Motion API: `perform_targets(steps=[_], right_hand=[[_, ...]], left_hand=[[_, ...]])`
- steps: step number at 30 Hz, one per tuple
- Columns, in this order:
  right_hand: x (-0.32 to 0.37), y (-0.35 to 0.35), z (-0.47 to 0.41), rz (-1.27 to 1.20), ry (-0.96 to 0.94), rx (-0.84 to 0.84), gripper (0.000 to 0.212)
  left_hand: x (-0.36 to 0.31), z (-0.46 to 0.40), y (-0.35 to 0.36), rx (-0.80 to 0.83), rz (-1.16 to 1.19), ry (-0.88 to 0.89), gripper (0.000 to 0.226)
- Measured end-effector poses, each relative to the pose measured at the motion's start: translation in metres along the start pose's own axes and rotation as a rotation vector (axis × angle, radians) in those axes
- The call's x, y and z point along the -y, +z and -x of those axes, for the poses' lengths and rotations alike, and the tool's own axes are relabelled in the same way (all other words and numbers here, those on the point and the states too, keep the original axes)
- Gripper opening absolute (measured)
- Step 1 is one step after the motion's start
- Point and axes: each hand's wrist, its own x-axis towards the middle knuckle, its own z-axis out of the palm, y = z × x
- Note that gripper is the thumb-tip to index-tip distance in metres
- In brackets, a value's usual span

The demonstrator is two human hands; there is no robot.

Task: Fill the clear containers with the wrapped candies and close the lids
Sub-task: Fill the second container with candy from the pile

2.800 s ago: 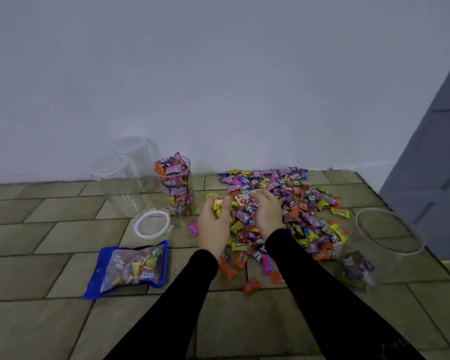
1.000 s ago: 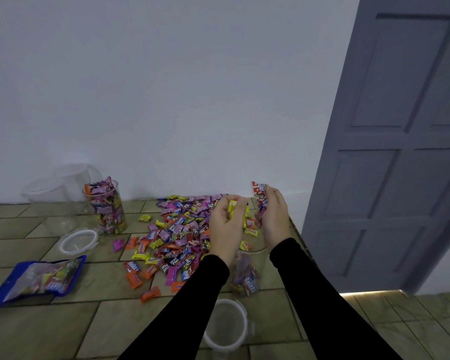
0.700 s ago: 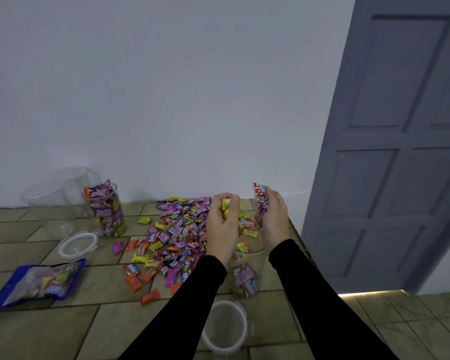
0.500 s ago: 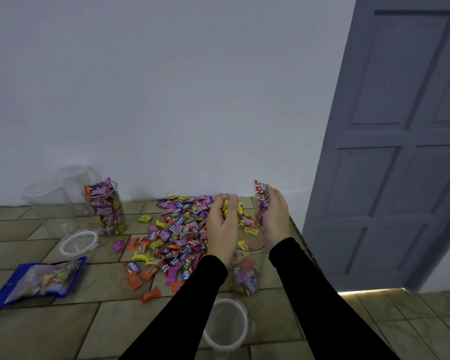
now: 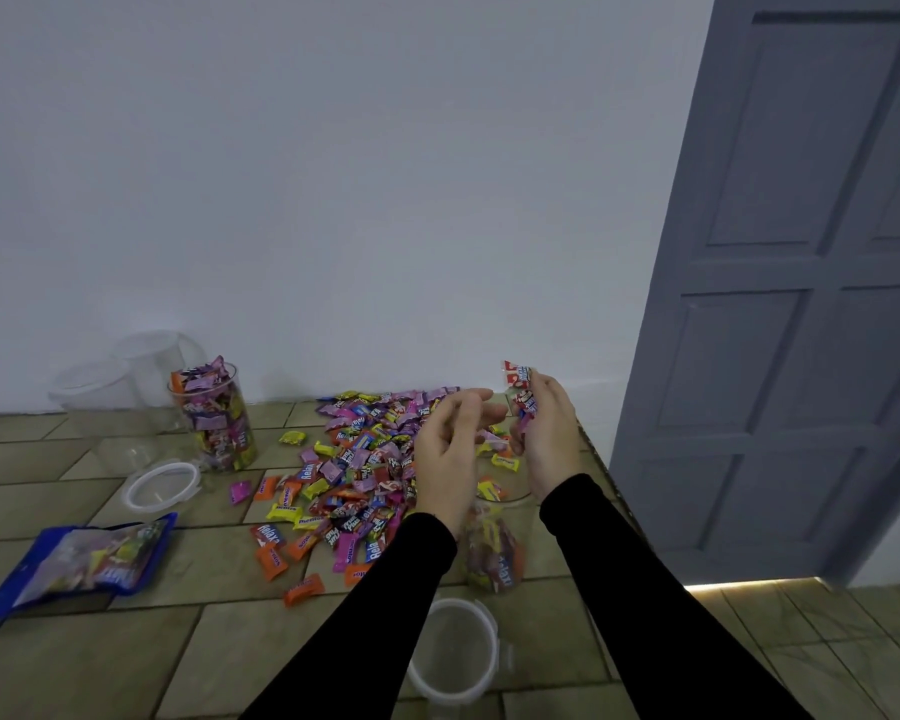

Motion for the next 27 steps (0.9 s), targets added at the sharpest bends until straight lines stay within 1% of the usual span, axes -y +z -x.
perform_targets(steps=[4,7,9,10,12,14,15,18,19,22,27], right_hand=[[-0.001,-0.002,-0.001,0.016,-0.003,-0.012,0.028],[-0.002,0.0,-0.002,0.024,0.002,-0.013,0.028],[-0.003,0.0,-0.003,0.012,-0.003,-0.01,0.027],[-0.002,0.0,-0.003,0.007,-0.007,-0.007,0.027],[-0.002,0.001,-0.003,-0.009,-0.008,0.0,0.026],[-0.001,0.001,-0.003,-0.023,-0.004,-0.003,0.024],[-0.001,0.001,-0.003,-0.032,0.0,-0.008,0.022],[0.003,-0.001,0.0,-0.068,0.014,-0.012,0.013],[0.004,-0.001,0.003,-0.078,0.021,-0.003,0.013],[0.007,0.001,0.008,-0.049,0.015,0.004,0.028],[0.004,0.002,0.008,0.074,-0.045,0.022,0.035]], left_hand=[[0.003,0.003,0.001,0.081,-0.014,-0.027,0.052],[0.01,0.005,-0.003,0.118,-0.01,-0.093,0.055],[0.015,0.007,-0.005,0.081,0.004,-0.12,0.056],[0.019,0.008,-0.006,0.054,0.033,-0.159,0.058],[0.021,0.009,-0.006,0.035,0.115,-0.295,0.072],[0.021,0.007,-0.007,0.071,0.187,-0.413,0.086],[0.022,0.005,-0.008,0.084,0.21,-0.438,0.088],[0.026,0.0,-0.009,0.115,0.241,-0.451,0.084],[0.027,0.0,-0.009,0.114,0.251,-0.456,0.081],[0.031,0.0,-0.009,0.054,0.261,-0.477,0.072],[0.034,-0.002,-0.009,0.05,0.223,-0.484,0.072]])
